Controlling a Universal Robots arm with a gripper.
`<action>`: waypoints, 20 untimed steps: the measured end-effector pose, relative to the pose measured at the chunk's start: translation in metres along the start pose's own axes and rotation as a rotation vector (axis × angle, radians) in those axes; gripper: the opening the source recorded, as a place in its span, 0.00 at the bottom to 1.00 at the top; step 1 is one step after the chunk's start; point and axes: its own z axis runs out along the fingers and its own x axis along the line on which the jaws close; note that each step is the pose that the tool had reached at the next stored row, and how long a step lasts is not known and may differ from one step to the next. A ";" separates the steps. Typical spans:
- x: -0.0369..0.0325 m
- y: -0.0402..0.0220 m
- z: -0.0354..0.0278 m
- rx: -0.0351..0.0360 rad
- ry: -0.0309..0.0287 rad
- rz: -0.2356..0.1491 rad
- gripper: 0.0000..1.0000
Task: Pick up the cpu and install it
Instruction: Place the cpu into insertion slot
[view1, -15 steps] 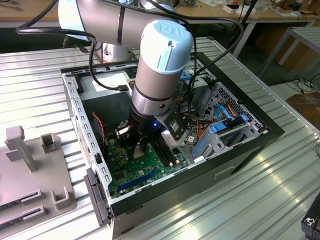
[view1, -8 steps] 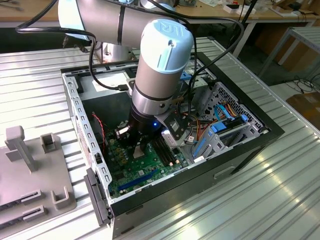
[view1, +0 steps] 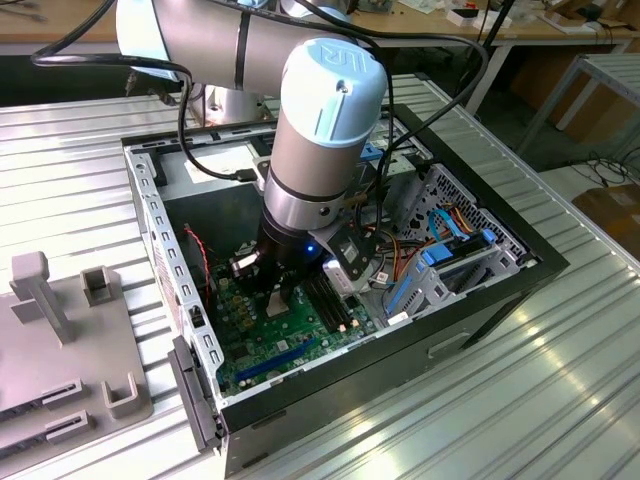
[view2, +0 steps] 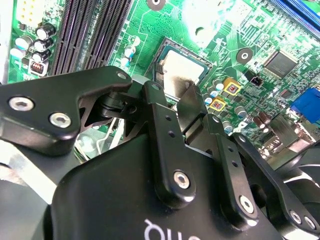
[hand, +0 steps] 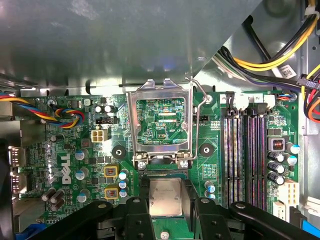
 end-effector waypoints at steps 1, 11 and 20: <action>0.0000 0.0000 -0.0001 0.0000 0.0000 0.000 0.39; 0.0004 0.0004 -0.0227 -0.0003 -0.0001 0.000 0.52; 0.0004 0.0004 -0.0231 -0.0001 0.0001 0.000 0.32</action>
